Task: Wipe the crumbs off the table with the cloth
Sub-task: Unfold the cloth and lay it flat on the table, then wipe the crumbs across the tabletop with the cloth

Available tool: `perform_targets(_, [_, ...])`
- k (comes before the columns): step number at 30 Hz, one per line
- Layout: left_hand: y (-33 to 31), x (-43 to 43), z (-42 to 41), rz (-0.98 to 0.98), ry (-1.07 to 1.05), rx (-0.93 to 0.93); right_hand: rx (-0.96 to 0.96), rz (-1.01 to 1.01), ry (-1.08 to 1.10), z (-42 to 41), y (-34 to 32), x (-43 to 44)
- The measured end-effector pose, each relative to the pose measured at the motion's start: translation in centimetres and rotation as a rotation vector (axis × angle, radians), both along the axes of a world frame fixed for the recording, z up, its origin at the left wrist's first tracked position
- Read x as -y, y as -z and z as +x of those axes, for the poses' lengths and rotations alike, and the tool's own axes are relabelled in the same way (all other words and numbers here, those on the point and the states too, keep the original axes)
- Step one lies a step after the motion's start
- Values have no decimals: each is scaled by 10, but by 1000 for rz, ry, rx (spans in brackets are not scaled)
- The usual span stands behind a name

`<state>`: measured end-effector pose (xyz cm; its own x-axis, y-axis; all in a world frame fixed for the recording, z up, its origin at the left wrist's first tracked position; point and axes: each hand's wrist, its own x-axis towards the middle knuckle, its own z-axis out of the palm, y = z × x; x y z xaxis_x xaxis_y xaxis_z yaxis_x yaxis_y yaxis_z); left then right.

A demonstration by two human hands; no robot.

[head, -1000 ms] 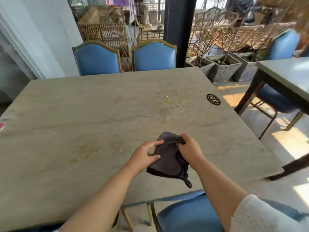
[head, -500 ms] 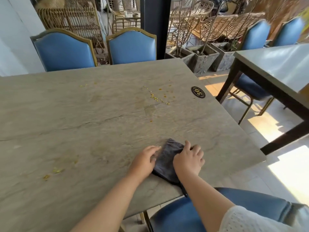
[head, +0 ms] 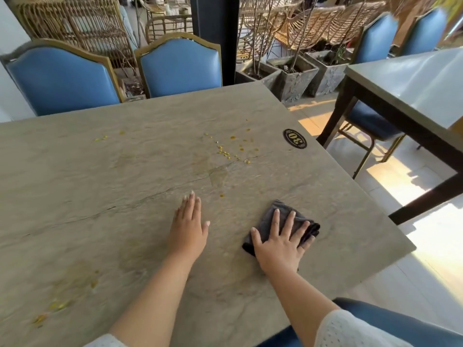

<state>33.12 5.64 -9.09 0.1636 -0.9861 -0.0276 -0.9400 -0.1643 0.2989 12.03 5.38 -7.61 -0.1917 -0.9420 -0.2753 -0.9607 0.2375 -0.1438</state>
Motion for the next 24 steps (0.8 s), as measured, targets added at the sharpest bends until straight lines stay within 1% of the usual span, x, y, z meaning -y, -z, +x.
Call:
perform_targets(3, [10, 8, 5, 37, -31, -10, -13, -56, -7, 11, 4, 48])
perform_targets(5, [15, 7, 5, -17, -38, -22, -2, -91, -62, 33, 5, 73])
perform_targets(7, [17, 7, 5, -54, -48, -41, 4, -113, -168, 61, 6, 86])
perform_targets(10, [10, 14, 7, -98, -78, -41, 23, -166, -378, 88, 9, 73])
perform_targets(12, [6, 22, 12, -125, -87, -16, 42, -201, -476, 82, 13, 52])
perform_targets(13, [4, 27, 16, -120, -84, 0, 42, -211, -491, 73, 16, 43])
perform_targets(15, [6, 40, 26, -113, -90, 42, 15, -219, -421, 53, 19, 39])
perform_targets(17, [12, 53, 36, -99, -126, 51, -35, -204, -270, 43, 18, 52])
perform_targets(20, [22, 60, 41, -106, -134, 56, -26, -150, -109, 59, 16, 91])
perform_targets(22, [26, 58, 41, -116, -118, 76, 3, -143, -115, 81, 15, 111])
perform_targets(24, [27, 59, 42, -128, -115, 87, 11, -160, -226, 99, 14, 112])
